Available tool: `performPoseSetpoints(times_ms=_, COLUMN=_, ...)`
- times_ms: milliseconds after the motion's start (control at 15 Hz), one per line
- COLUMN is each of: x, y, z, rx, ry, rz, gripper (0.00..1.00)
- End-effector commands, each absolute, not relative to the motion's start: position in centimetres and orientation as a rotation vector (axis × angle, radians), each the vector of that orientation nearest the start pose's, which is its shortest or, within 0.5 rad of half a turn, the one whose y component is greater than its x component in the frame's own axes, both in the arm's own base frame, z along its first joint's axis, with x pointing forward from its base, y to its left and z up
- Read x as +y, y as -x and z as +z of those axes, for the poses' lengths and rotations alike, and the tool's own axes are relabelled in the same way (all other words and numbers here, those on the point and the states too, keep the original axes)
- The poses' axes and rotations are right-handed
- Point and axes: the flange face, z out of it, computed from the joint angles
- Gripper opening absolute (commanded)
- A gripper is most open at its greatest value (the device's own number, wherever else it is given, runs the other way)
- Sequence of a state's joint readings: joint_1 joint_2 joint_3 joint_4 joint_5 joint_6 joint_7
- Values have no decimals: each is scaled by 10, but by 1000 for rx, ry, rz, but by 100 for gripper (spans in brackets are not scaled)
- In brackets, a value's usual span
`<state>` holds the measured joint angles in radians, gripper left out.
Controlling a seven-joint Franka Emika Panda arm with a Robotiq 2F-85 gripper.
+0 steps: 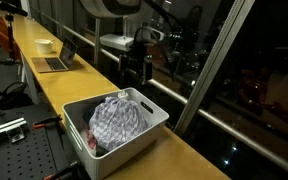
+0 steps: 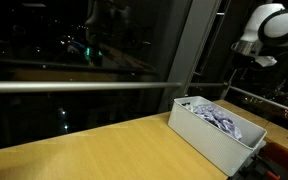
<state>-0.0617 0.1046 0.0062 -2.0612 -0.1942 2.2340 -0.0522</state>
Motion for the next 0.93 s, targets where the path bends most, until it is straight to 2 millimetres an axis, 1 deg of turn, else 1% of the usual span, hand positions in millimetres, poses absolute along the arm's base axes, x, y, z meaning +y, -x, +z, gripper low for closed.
performPoseSetpoints(times_ms=0, x=-15, y=-609, z=325, rx=-185, ry=3207, rz=-34, gripper=100)
performPoseSetpoints(times_ms=133, x=-10, y=-613, z=284, rx=-163, ry=3172, rz=43, gripper=100)
performPoseSetpoints(times_ms=200, x=-12, y=-613, z=261, rx=-143, ry=3161, rz=88, gripper=100)
performPoseSetpoints(times_ms=333, x=-23, y=-608, z=209, rx=-109, ry=3143, rz=181, gripper=100)
performPoseSetpoints(times_ms=600, x=-42, y=-601, z=123, rx=-65, ry=3081, rz=322, gripper=100)
performPoseSetpoints(times_ms=733, x=-45, y=-598, z=87, rx=-54, ry=3046, rz=393, gripper=100)
performPoseSetpoints(times_ms=800, x=-48, y=-599, z=74, rx=-53, ry=3035, rz=412, gripper=100)
performPoseSetpoints(times_ms=867, x=-52, y=-600, z=66, rx=-44, ry=3031, rz=429, gripper=100)
